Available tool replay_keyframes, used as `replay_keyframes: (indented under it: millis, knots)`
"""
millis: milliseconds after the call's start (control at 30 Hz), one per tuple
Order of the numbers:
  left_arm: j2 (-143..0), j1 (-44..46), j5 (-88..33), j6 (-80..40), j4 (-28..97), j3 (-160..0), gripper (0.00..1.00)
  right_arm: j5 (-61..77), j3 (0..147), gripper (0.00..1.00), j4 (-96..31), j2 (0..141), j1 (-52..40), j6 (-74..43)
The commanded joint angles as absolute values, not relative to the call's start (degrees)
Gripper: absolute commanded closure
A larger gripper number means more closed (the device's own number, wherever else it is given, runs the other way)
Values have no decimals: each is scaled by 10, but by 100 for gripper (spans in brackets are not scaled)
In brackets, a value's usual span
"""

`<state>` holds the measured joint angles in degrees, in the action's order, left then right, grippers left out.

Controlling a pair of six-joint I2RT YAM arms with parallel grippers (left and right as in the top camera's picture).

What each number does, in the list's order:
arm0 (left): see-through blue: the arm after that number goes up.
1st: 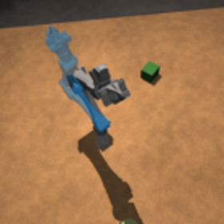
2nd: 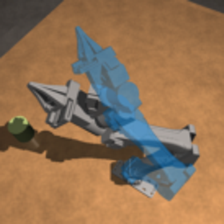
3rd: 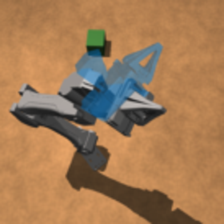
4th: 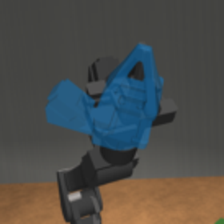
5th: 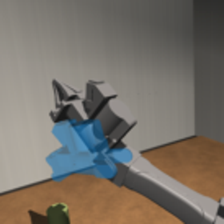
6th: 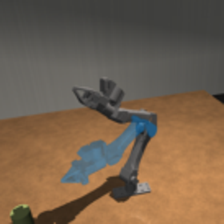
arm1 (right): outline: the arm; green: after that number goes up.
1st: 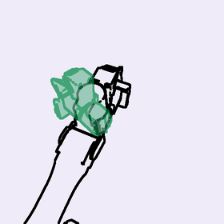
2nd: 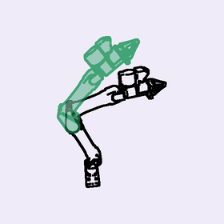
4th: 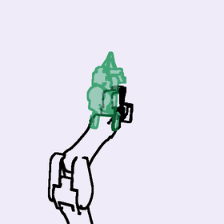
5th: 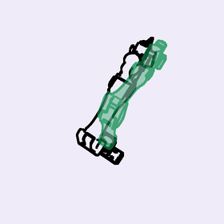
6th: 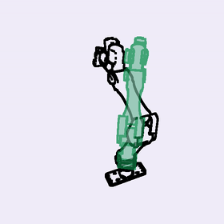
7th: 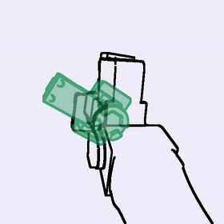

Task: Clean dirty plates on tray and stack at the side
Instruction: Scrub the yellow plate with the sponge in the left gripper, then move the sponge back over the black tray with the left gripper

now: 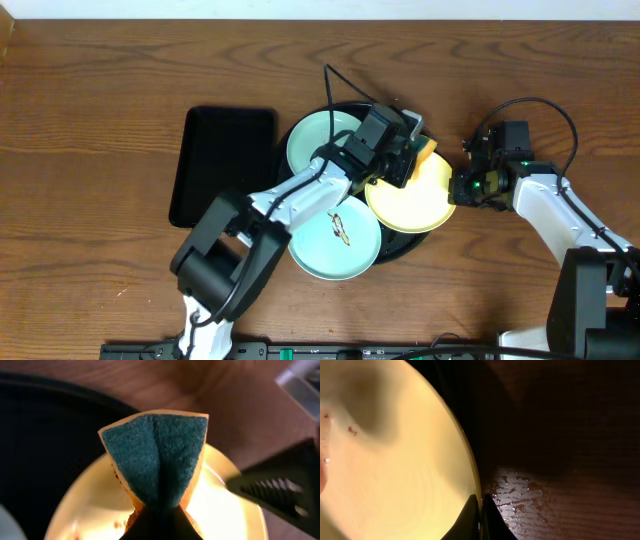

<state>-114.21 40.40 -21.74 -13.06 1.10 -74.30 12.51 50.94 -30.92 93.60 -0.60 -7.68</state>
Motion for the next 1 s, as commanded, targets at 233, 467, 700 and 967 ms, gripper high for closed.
replay_keyframes:
  millis: [233,467,700,967]
  knots:
    - [-1201,405,-141,-118,53,-750,93,108,509,99,-317,940,-2,-77]
    - [-1188,392,-89,-119,180,-750,93,95,509,99,-325,940,-2,-77]
    - [-1152,389,-89,-119,263,-750,93,37,509,99,-336,940,-2,-110]
    - [-1085,389,-89,-119,306,-750,93,29,509,99,-334,940,0,-131]
